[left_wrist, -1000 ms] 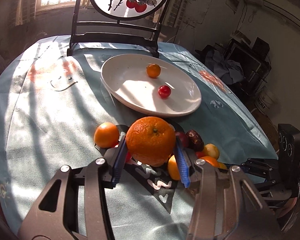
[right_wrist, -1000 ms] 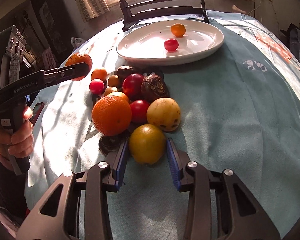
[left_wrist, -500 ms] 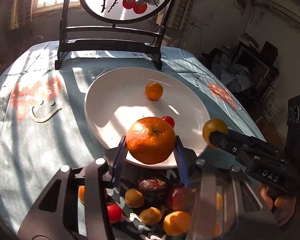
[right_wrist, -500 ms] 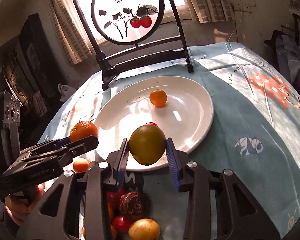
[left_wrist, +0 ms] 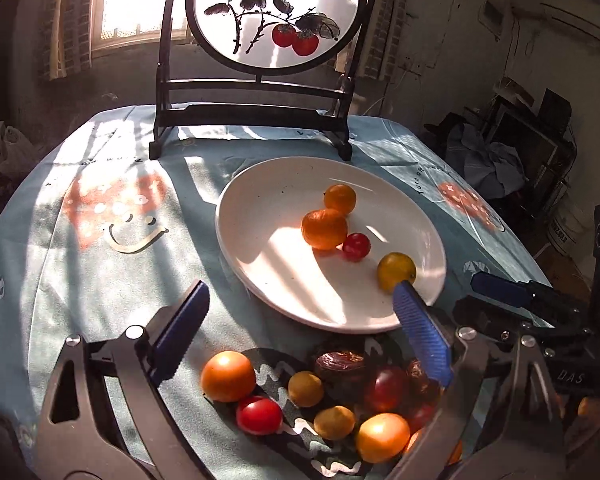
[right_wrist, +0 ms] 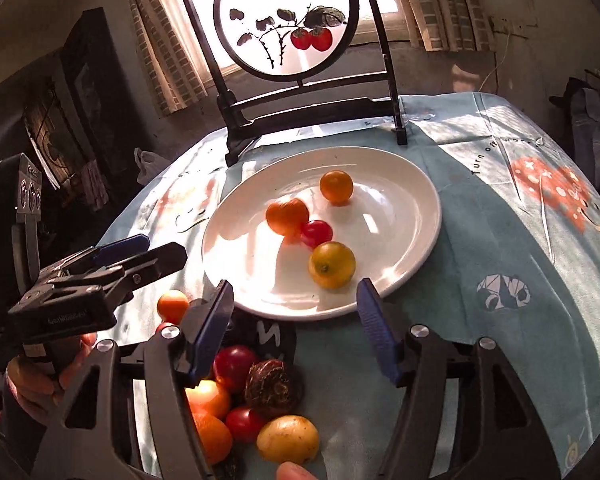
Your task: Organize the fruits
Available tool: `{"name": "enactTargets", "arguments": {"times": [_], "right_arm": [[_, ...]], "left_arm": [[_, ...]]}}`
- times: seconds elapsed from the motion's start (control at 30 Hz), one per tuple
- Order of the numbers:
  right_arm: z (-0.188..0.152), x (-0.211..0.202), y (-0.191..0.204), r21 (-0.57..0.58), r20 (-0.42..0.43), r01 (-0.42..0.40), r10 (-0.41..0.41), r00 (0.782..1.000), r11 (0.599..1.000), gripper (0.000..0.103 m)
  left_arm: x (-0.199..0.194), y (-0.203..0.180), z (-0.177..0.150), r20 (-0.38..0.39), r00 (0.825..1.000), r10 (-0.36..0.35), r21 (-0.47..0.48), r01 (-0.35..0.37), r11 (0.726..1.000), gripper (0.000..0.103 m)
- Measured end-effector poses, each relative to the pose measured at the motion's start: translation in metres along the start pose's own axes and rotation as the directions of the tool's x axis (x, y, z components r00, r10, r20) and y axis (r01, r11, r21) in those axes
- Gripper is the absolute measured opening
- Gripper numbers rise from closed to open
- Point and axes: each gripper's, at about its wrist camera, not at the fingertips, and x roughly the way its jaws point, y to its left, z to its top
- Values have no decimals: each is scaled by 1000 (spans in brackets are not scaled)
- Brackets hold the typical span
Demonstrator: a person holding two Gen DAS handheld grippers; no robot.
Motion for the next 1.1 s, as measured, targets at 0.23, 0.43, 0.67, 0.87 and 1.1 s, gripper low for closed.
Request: {"name": "enactTargets", "arguments": {"times": [0.23, 0.43, 0.67, 0.87, 1.1], "right_arm": [[-40, -20, 13, -128, -65, 45, -54, 996, 991, 64], [-66, -17, 11, -104, -163, 9, -26, 986, 995, 64], [-72, -3, 11, -111, -209, 29, -52, 977, 993, 50], [-73, 4, 19, -171, -179, 69, -100, 979, 983, 49], [-72, -1, 17, -156, -177, 45, -72, 982, 987, 37]], "left_arm": [[-17, 14, -35, -33, 999, 28, -4, -28, 1000, 96], [-28, 14, -43, -19, 1000, 18, -4, -18, 1000, 96], [-34, 3, -48, -13, 1000, 8, 32, -7, 999, 96], [-39, -6, -51, -5, 1000, -12, 70, 13, 997, 96], [-42, -27, -59, -4, 1000, -25, 179, 25, 984, 96]]}}
